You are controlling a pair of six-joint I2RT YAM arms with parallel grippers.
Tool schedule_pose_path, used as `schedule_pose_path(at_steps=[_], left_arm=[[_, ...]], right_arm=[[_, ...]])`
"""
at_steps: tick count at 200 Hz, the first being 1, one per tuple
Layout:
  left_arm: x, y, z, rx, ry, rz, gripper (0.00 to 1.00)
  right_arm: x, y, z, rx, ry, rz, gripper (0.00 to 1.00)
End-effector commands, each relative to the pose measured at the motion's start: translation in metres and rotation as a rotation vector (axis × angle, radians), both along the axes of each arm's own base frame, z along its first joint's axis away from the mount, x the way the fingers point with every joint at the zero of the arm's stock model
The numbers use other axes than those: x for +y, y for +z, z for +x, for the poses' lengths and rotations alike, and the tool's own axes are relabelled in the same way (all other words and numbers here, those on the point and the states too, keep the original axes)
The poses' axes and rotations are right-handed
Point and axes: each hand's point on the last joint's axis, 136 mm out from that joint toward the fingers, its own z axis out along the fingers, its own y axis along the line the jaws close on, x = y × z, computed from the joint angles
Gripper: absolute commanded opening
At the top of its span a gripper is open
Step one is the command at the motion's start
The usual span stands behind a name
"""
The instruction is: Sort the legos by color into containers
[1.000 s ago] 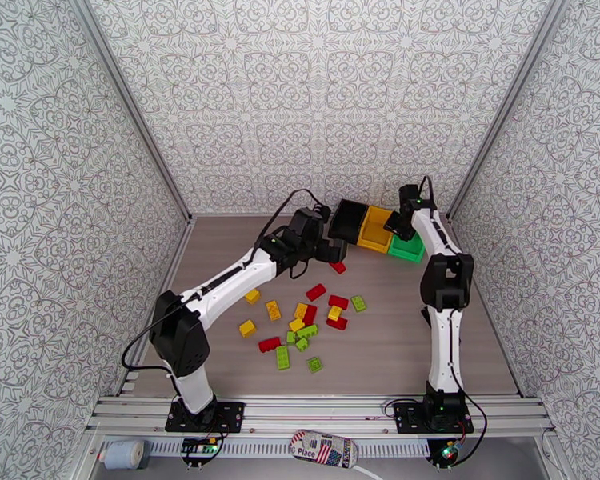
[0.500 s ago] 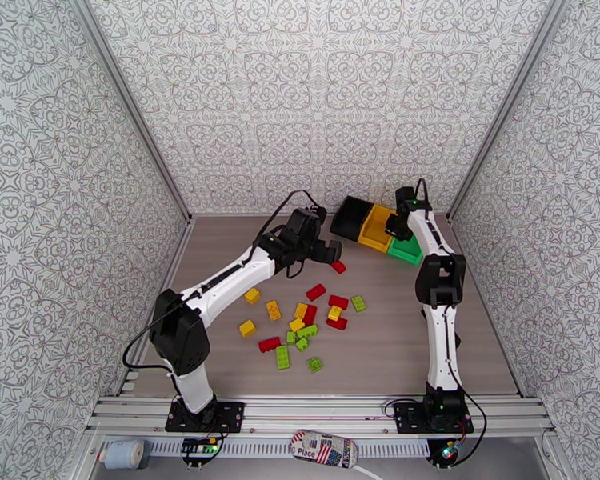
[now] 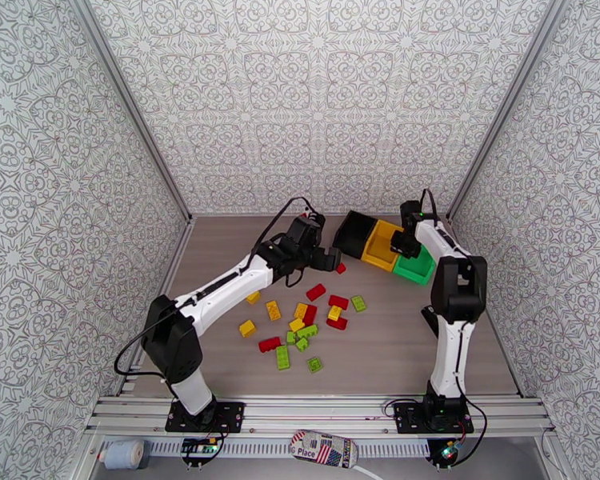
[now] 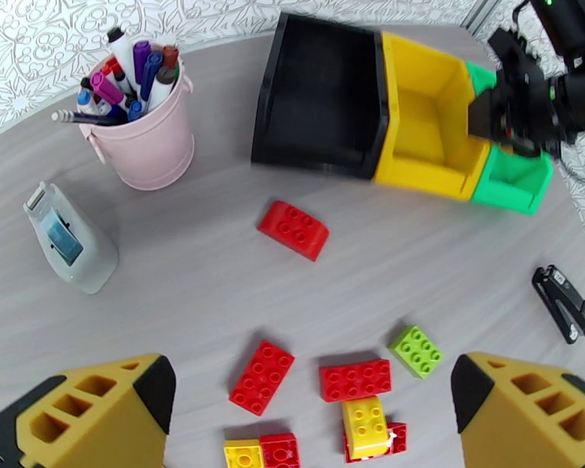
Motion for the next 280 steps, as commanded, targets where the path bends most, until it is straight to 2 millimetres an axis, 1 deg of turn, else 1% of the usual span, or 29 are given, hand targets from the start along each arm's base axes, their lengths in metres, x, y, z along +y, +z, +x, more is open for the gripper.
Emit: schedule_pose_path(at_steps=[1,21,39,45,54,70,83,94,111,131,178,190,200,221,245,260,280], left_arm=[[-0.001,0.011,-0.008,-0.027,0.022,-0.031,0.99],[-0.003,0.012,-0.016,-0.031,0.022,-0.029,0.99],[-0.003,0.013,-0.023,-0.037,0.028,-0.028,0.99],[-0.003,0.013,-0.025,-0.037,0.033,-0.029,0.99],[-0.001,0.014,-0.027,-0.039,0.039,-0.03,0.99],[0.002,0.016,-0.032,-0.043,0.052,-0.029,0.99],[0.006,0.018,-0.035,-0.044,0.062,-0.03,0.99],[0.01,0.018,-0.037,-0.042,0.071,-0.031,0.99],[0.015,0.019,-0.04,-0.039,0.081,-0.03,0.99],[0.019,0.019,-0.043,-0.034,0.09,-0.03,0.99],[0.029,0.022,-0.049,-0.032,0.108,-0.023,0.99],[0.032,0.021,-0.05,-0.033,0.113,-0.018,0.99],[0.034,0.021,-0.051,-0.036,0.118,-0.014,0.99],[0.039,0.021,-0.051,-0.035,0.13,-0.009,0.99],[0.046,0.018,-0.045,-0.017,0.162,-0.013,0.99],[0.054,0.016,-0.041,0.001,0.192,-0.025,0.99],[0.066,0.009,-0.036,0.041,0.236,-0.036,0.99]], right_arm=[[0.01,0.01,-0.011,-0.043,0.052,0.055,0.06],[0.013,0.006,-0.025,-0.032,0.07,0.07,0.04],[0.015,0.004,-0.033,-0.03,0.08,0.078,0.04],[0.015,0.003,-0.034,-0.025,0.082,0.079,0.08],[0.016,0.002,-0.035,-0.02,0.086,0.082,0.17],[0.019,0.007,-0.033,-0.031,0.1,0.095,0.3],[0.021,0.011,-0.029,-0.043,0.109,0.106,0.36],[0.024,0.013,-0.025,-0.04,0.12,0.114,0.35],[0.025,0.009,-0.021,-0.011,0.118,0.114,0.25],[0.025,0.003,-0.017,0.0,0.089,0.122,0.2],[0.023,-0.007,-0.002,-0.004,0.042,0.123,0.18],[0.024,-0.006,0.001,-0.008,0.047,0.122,0.21],[0.023,-0.005,0.004,-0.013,0.051,0.12,0.27],[0.023,0.005,0.007,-0.037,0.06,0.117,0.41],[0.02,0.028,0.003,-0.088,0.065,0.099,0.54],[0.018,0.047,-0.003,-0.123,0.069,0.081,0.59],[0.015,0.069,-0.015,-0.159,0.073,0.06,0.61]])
